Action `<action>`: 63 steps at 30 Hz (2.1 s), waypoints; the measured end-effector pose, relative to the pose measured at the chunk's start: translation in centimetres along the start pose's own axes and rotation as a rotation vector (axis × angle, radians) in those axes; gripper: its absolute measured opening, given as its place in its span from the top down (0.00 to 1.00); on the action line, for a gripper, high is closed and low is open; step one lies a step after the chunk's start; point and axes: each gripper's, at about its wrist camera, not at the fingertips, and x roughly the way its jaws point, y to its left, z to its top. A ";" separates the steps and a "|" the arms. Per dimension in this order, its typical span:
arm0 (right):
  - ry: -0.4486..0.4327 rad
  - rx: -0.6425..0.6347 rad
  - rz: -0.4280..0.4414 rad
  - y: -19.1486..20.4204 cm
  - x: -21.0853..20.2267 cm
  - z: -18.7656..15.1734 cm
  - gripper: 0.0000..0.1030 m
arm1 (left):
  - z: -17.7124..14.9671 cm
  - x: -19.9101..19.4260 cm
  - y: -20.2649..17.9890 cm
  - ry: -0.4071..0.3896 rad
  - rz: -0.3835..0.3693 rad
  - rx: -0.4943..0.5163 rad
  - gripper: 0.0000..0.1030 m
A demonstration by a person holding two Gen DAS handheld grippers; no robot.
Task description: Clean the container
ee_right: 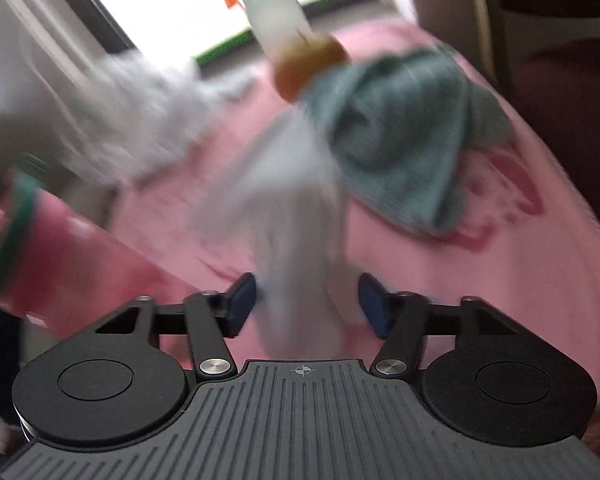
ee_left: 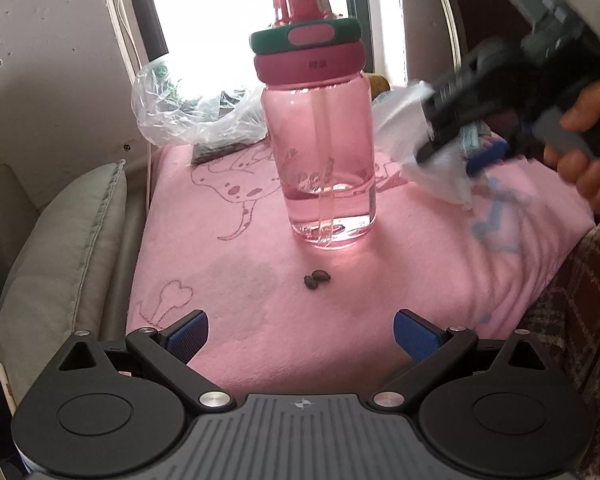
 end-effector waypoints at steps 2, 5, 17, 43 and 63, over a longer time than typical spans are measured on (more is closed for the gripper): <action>-0.013 0.038 0.033 -0.8 -1.0 -0.7 0.38 | 0.0 -0.1 -0.1 0.000 0.002 0.003 0.03; -0.018 0.064 0.092 -1.4 -2.6 -1.8 0.37 | 0.0 -0.2 0.0 0.011 0.012 -0.005 0.03; 0.003 -0.009 0.144 -0.3 -9.7 -5.9 0.27 | 1.5 -2.6 0.4 0.075 0.029 -0.142 0.01; -0.041 -0.297 0.097 8.6 -27.8 -1.0 0.05 | 12.0 -16.6 1.7 0.001 -0.069 -0.269 0.01; -0.015 -0.260 0.093 6.9 -28.0 -0.3 0.05 | 13.3 -16.1 0.2 0.028 -0.077 -0.230 0.01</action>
